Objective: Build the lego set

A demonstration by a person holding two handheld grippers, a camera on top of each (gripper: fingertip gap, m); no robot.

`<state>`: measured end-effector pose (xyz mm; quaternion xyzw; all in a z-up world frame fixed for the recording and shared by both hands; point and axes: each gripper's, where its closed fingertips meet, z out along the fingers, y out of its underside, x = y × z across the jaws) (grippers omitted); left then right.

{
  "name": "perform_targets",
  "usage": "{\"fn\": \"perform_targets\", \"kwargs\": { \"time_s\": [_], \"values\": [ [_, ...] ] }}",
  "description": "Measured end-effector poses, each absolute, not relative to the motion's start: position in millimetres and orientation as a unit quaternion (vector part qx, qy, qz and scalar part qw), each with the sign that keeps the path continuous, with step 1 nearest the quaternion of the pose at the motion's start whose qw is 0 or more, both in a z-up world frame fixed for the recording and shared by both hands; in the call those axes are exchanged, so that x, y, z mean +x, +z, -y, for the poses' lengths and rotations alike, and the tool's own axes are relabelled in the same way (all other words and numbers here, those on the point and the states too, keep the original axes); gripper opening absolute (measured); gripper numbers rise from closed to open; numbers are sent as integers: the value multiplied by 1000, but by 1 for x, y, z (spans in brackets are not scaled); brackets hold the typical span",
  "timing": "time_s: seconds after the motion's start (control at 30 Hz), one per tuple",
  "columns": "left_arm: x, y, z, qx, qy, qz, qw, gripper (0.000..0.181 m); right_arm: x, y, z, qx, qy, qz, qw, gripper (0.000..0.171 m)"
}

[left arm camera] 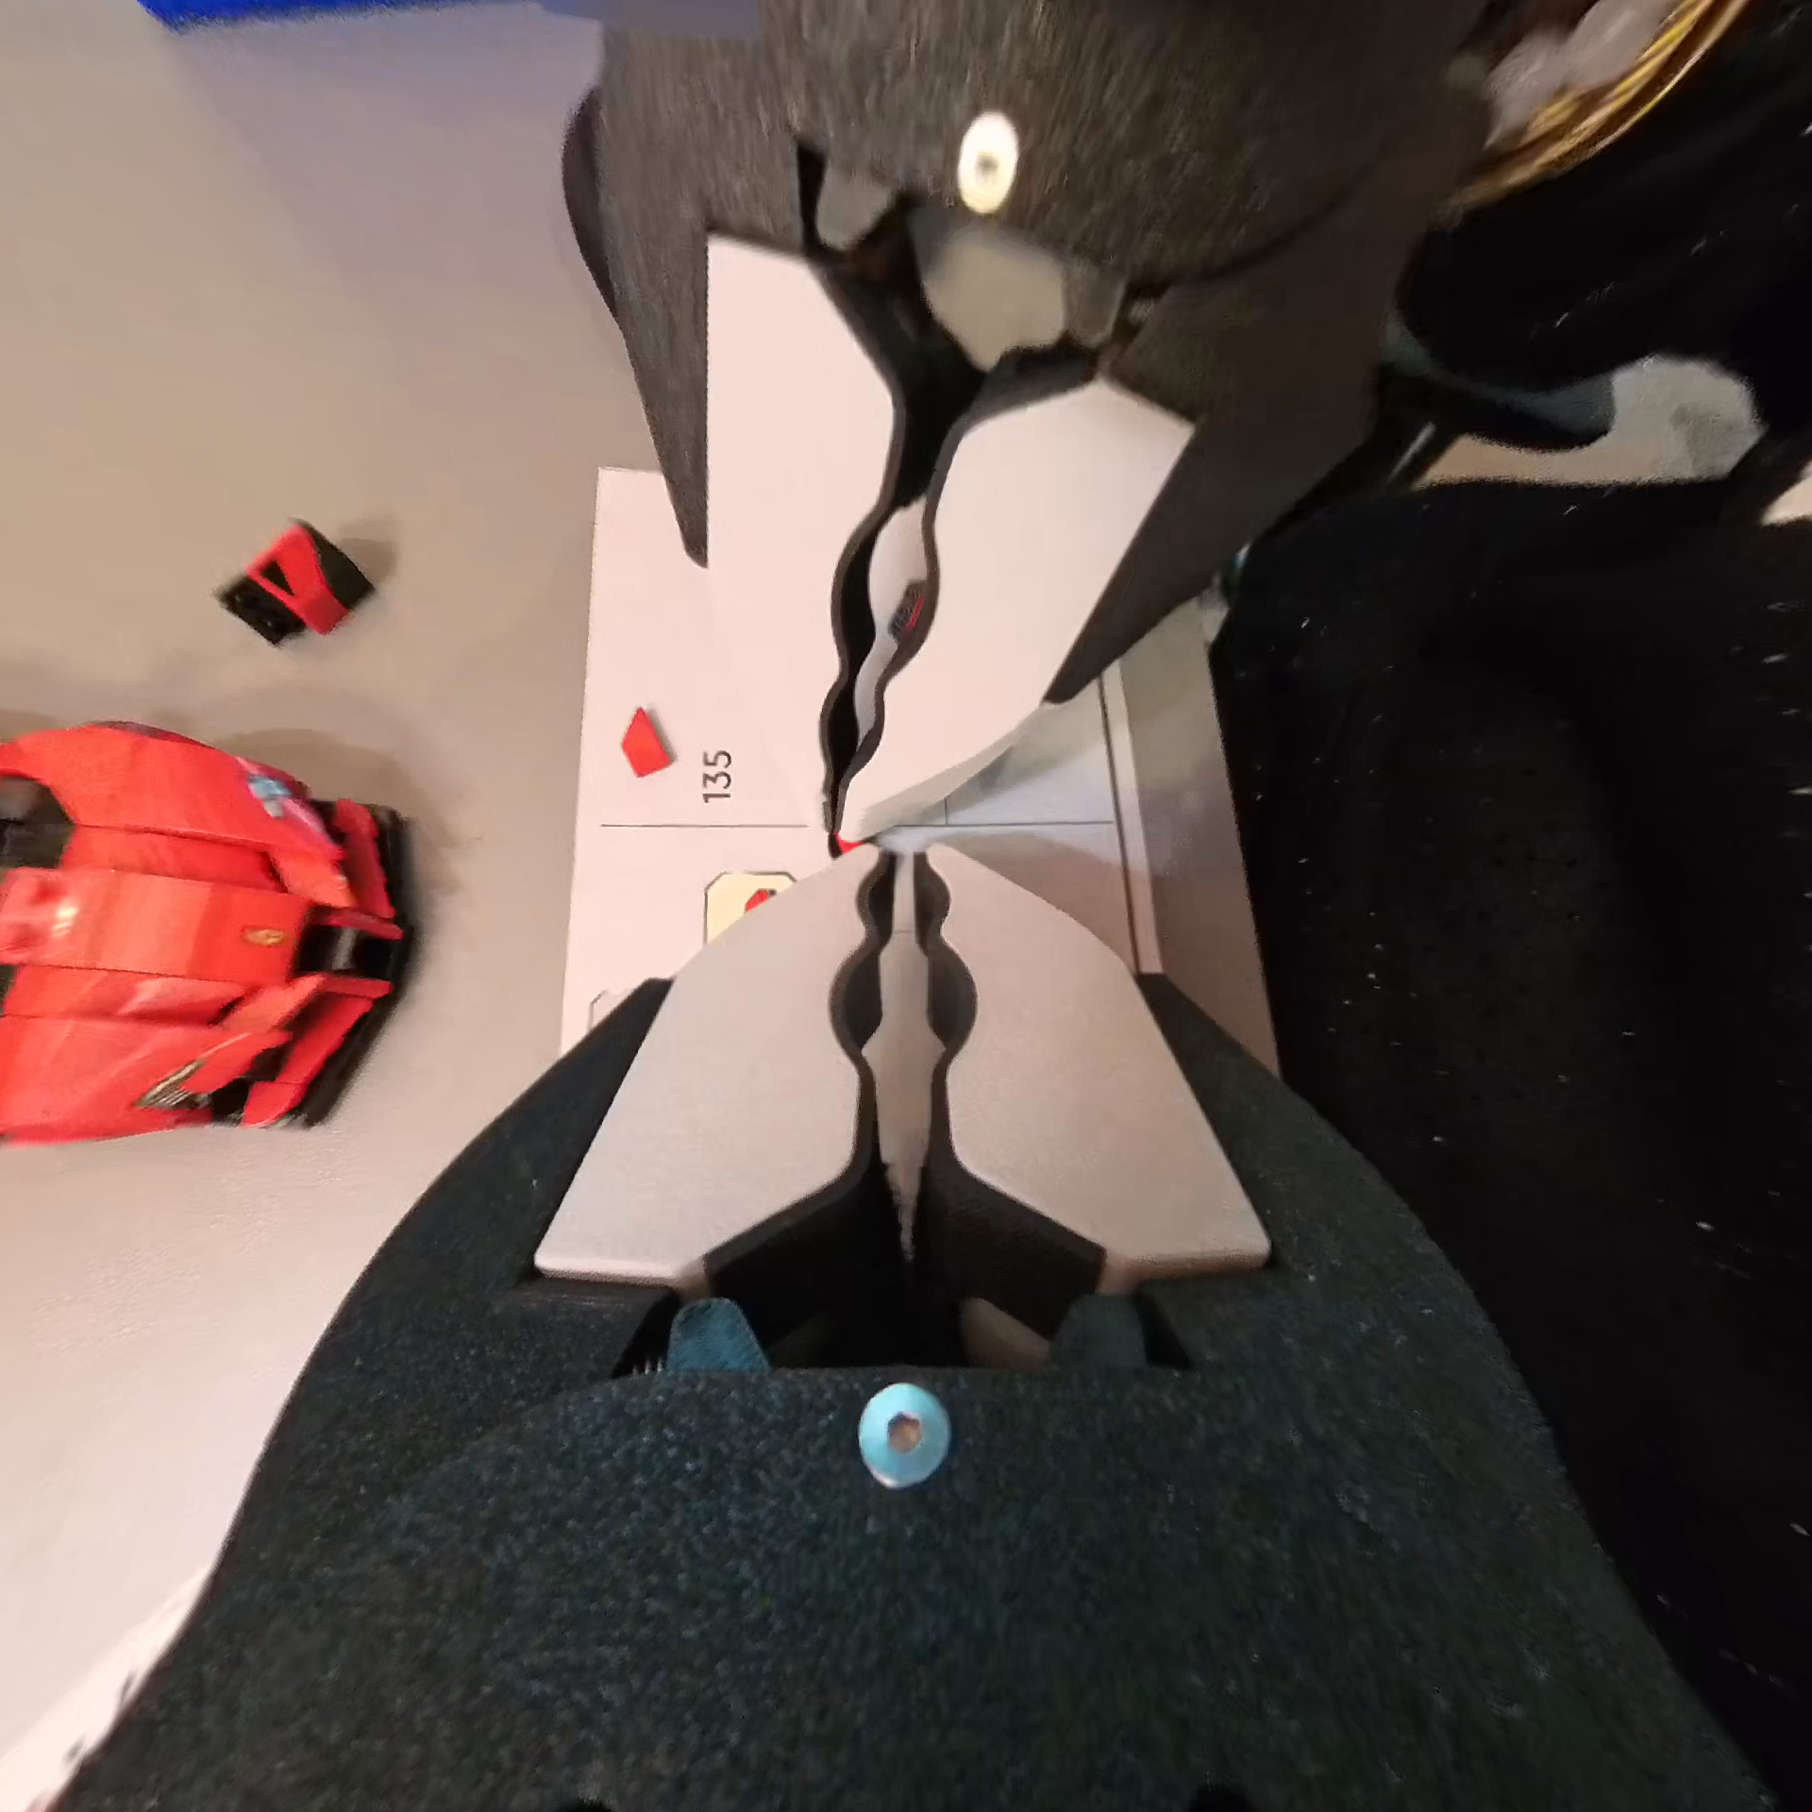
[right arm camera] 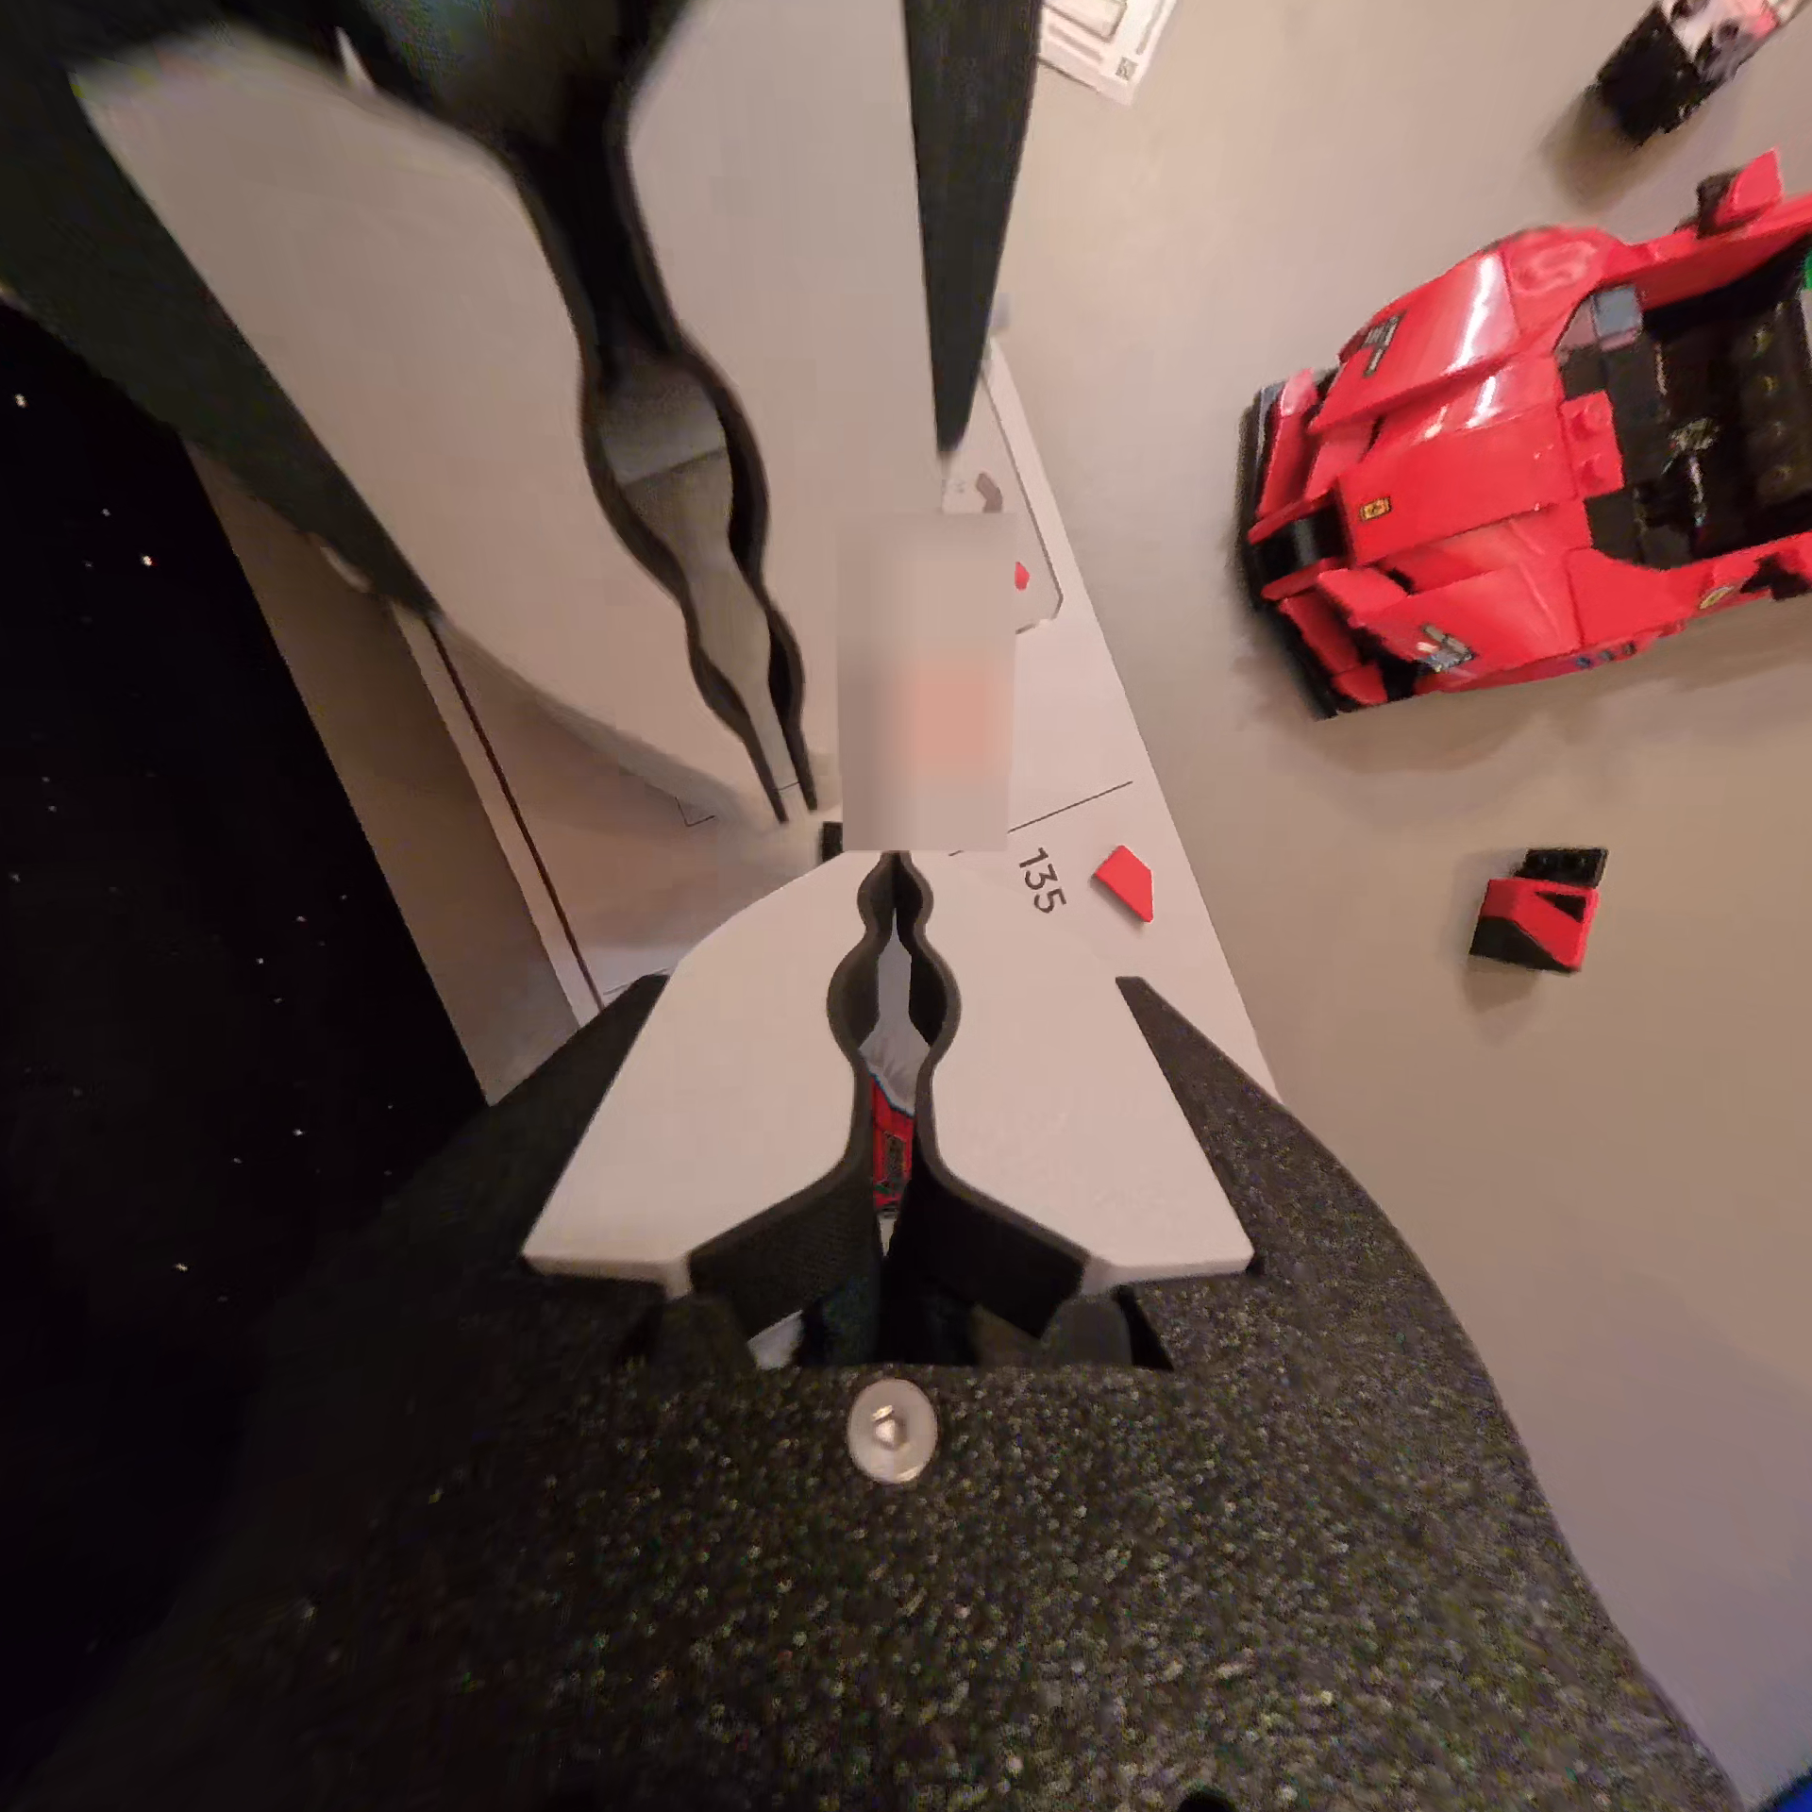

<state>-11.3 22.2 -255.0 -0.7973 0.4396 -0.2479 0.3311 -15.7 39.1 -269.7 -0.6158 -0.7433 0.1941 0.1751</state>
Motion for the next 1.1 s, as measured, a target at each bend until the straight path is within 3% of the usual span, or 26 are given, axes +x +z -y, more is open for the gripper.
{"fn": "perform_targets", "kwargs": {
  "time_s": [0.23,0.37,0.53,0.63,0.8,0.97,1.1],
  "values": [
    [-67,-226,-12,-823,-170,-390,376,5,-21,-255,-48,-621,238,714,219,0],
    [-94,-217,-7,-832,-140,-356,402,6,-5,-241,-63,-637,245,693,232,33],
    [-105,-201,-13,-820,-149,-319,452,13,39,-222,-67,-644,250,682,241,33],
    [-98,-195,-17,-803,-173,-310,478,29,86,-188,-71,-655,259,663,254,34],
    [-96,-180,-36,-789,-219,-265,509,73,190,-102,-128,-703,205,585,350,46],
    [-110,-153,-68,-766,-261,-185,557,89,268,-75,-190,-733,157,548,372,52],
    [-119,-127,-96,-742,-291,-134,589,86,298,-92,-225,-741,151,560,339,46]
  ]
}}
